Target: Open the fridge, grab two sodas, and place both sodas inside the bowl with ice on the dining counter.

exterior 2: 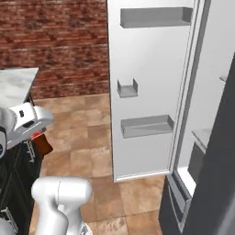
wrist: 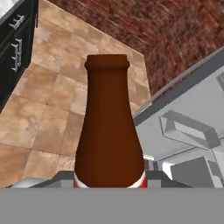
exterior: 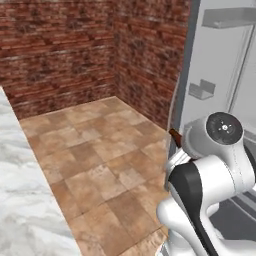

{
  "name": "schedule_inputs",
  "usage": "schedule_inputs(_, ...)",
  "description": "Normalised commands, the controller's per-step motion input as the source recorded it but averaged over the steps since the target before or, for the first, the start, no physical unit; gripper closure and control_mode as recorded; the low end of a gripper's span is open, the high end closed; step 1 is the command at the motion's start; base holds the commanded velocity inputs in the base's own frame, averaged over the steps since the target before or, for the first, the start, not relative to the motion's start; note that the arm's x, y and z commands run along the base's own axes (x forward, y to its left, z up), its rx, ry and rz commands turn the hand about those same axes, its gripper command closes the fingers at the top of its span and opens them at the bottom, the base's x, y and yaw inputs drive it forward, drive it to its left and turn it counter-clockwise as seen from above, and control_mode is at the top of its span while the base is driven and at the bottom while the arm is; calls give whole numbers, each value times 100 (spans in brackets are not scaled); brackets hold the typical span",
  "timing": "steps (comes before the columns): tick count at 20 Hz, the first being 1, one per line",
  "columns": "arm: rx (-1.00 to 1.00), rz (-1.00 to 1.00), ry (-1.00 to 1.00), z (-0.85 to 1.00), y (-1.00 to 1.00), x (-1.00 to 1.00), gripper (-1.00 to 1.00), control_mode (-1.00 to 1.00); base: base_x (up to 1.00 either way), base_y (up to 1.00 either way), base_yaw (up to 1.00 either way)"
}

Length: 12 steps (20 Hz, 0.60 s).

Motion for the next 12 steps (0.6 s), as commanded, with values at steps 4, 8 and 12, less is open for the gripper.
schedule_inputs(4,0,0,0,0,0,0,100,100,50,70,31)
schedule_inputs(8,0,0,0,0,0,0,100,100,71,61,25)
schedule_inputs(12,0,0,0,0,0,0,100,100,93,49,20)
